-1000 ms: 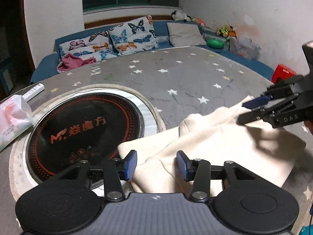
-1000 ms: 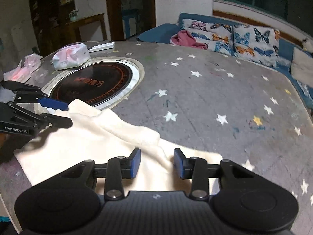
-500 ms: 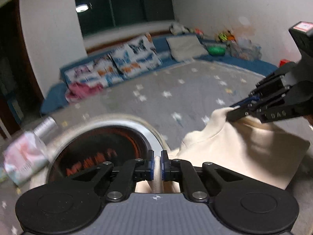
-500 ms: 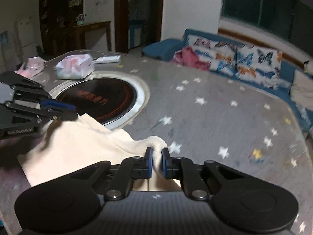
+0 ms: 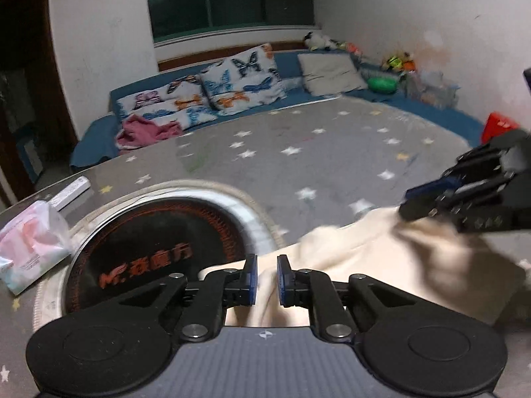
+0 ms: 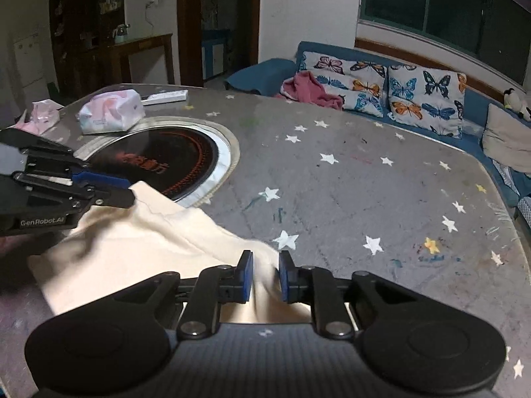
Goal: Fold clothes
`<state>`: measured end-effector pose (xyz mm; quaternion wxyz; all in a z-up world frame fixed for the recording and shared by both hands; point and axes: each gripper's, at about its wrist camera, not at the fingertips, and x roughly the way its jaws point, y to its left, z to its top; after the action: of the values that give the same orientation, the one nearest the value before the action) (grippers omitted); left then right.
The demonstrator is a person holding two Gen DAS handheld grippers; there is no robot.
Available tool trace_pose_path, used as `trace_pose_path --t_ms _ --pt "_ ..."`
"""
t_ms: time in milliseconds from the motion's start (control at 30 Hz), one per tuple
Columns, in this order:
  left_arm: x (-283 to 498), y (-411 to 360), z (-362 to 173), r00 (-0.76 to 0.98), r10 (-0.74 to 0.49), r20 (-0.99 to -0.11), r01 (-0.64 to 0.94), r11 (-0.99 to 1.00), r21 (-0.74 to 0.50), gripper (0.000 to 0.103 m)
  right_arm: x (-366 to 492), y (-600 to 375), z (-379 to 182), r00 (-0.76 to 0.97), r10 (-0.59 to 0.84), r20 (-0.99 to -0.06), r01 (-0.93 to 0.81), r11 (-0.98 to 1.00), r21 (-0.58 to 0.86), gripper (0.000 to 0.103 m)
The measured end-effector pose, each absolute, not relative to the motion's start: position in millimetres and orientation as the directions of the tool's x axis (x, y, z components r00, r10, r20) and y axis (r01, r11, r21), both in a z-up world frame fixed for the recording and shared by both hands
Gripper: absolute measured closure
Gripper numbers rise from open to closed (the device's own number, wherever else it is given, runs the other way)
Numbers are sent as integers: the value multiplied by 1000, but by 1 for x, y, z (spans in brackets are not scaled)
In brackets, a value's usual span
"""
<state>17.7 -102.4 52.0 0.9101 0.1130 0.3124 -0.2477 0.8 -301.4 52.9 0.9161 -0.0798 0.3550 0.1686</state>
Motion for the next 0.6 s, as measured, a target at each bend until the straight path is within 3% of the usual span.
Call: trace_pose_path --t_ms 100,300,600 --pt "16 -118 51 643 -427 -635 565 825 17 89 -9 -301 56 693 252 -676 -370 929 -33 88" --pt "37 -137 27 604 -404 -687 552 834 -5 89 -13 -306 42 666 247 -704 -361 933 -14 88" --pt "35 -138 27 615 -403 -678 549 836 2 86 -14 -335 45 699 223 -679 -284 959 21 88"
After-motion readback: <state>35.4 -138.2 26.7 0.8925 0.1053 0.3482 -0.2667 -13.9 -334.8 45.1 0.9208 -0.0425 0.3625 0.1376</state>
